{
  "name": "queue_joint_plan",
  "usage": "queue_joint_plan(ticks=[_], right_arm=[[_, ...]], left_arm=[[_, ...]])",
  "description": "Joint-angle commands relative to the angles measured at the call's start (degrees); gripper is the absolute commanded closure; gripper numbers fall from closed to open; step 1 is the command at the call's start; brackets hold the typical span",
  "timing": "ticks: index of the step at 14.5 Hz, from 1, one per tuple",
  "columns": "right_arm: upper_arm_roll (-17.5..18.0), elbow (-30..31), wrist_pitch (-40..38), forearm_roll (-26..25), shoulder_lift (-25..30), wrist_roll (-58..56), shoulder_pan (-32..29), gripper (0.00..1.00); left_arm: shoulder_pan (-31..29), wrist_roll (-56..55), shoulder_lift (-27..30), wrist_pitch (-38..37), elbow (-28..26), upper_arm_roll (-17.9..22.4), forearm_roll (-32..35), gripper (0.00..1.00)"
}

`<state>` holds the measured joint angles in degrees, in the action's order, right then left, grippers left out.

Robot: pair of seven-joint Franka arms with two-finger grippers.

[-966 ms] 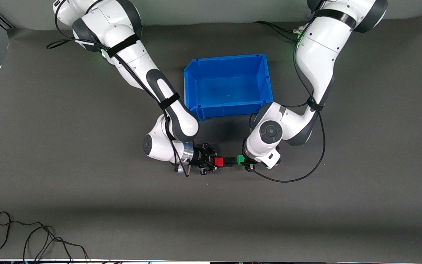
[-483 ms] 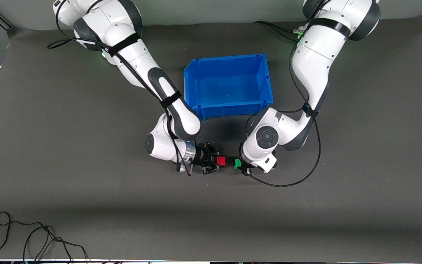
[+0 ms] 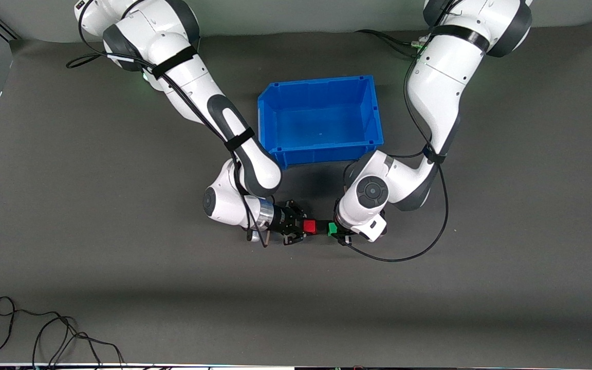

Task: Attach green and red cubes to black cube
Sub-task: 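Press the red and green cubes against the black cube with both grippers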

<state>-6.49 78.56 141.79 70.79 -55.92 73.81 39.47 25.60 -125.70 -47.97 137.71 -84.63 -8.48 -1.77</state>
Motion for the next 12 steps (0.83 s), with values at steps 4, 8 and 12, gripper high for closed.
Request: queue_joint_plan(ticks=[4,8,12], right_arm=[[-0.3,-2.3,0.5,0.8,-1.0,1.5,1.0,0.51],[-0.3,-2.4,0.5,1.0,-1.0,1.5,1.0,0.01],[-0.3,-2.5,0.5,1.1,-1.0,1.5,0.9,0.01]], left_arm=[[2.4,-2.1,0.1,-2.1,1.8,0.6,0.2,1.00],[2.4,-1.7,0.0,-1.9,1.8,0.5,2.6,0.56],[2.4,-2.2,-0.2,-1.8,1.8,0.5,3.7,0.00]])
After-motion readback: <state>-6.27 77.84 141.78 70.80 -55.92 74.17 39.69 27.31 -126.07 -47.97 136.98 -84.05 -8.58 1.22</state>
